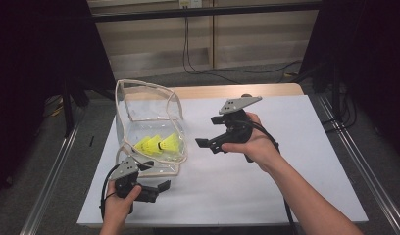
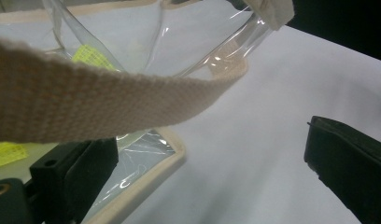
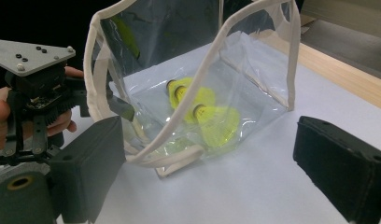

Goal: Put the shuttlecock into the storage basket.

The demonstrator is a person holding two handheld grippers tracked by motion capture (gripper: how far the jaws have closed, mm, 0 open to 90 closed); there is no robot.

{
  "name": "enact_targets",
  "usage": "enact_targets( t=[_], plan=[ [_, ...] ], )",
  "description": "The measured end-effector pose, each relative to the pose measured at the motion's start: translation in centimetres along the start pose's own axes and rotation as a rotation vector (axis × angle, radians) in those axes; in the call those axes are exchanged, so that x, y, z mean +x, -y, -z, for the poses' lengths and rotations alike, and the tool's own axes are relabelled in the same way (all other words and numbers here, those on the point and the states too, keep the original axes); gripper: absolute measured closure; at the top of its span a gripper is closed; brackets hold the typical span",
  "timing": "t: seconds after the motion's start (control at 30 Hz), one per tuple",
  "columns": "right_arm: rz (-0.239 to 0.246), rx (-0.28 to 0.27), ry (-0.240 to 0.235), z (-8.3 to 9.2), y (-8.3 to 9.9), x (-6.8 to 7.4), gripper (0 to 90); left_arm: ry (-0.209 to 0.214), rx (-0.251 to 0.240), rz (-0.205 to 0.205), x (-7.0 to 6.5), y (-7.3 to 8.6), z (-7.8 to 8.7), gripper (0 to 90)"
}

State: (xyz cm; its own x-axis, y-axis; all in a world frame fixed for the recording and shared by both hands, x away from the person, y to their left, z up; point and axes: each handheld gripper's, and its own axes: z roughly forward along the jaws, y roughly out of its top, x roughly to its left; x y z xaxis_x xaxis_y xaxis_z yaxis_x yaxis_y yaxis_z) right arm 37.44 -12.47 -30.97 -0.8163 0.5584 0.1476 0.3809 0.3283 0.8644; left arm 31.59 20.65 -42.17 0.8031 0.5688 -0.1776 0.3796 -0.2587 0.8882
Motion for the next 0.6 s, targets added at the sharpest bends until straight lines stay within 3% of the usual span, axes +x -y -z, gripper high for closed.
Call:
enact_targets(
  t=[0.6],
  plan=[
    [-0.005,0.01,0.009,0.2,3.4,-1.2,8.2,-0.002,-0.006,-0.001,0.1,0.0,0.2,3.1]
  ],
)
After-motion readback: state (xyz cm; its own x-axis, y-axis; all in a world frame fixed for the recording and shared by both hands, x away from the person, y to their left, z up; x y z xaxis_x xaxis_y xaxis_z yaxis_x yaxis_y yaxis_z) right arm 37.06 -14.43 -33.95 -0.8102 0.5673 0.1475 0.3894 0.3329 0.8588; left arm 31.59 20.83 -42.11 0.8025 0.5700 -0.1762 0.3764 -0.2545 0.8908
